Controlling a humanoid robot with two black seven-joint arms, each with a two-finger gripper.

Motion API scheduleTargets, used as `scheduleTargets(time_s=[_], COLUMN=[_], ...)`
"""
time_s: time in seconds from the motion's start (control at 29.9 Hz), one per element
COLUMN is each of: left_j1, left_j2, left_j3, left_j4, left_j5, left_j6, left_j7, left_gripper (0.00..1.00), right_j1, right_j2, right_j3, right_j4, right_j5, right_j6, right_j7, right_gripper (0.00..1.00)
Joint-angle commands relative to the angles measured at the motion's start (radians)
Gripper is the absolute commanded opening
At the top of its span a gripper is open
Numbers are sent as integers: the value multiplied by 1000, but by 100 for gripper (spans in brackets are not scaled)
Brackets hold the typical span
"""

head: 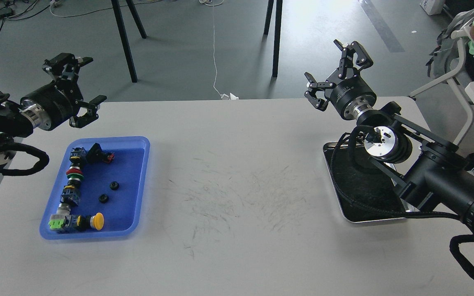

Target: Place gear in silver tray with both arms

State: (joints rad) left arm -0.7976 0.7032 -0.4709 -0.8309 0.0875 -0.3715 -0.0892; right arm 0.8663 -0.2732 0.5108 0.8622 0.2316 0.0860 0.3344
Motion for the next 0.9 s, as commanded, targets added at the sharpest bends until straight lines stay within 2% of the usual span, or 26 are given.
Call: scheduleTargets(time_s=[0.0,0.1,0.23,0.3,0.47,0.57,0.6,0.7,0.77,0.87], left_j1=[1,0,0,3,-15,-18,-18,-17,-17,-40], left_j2=[2,13,18,10,12,7,2,15,35,81], left_j3=[0,-20,-18,-5,61,63,63,67,78,168], left_j4=[-2,21,21,27,16,7,-8,-146,-180,-231], left_j5=[-2,-15,-3,6,95,120,120,115,123,170], left_j6=[-10,2,80,120,299,491,519,433,382,379], left_j7=[2,-14,-17,2,39,34,32,26,51,89], left_gripper=[99,99,99,99,99,98,98,98,98,98], right_j1=[2,0,-1,-1,3,0,0,0,0,-1], right_j2=[5,5,5,6,8,9,11,11,9,8], right_j3=[0,0,0,0,0,0,0,0,0,2], right_j4=[0,1,1,1,-2,-2,-3,-3,-2,0], right_j5=[0,0,0,0,0,-3,-3,-3,-3,-3], right_j6=[0,0,0,0,0,0,0,0,0,0], right_j7=[0,0,0,2,0,0,0,0,0,0], right_gripper=[99,99,99,99,99,99,99,99,99,99])
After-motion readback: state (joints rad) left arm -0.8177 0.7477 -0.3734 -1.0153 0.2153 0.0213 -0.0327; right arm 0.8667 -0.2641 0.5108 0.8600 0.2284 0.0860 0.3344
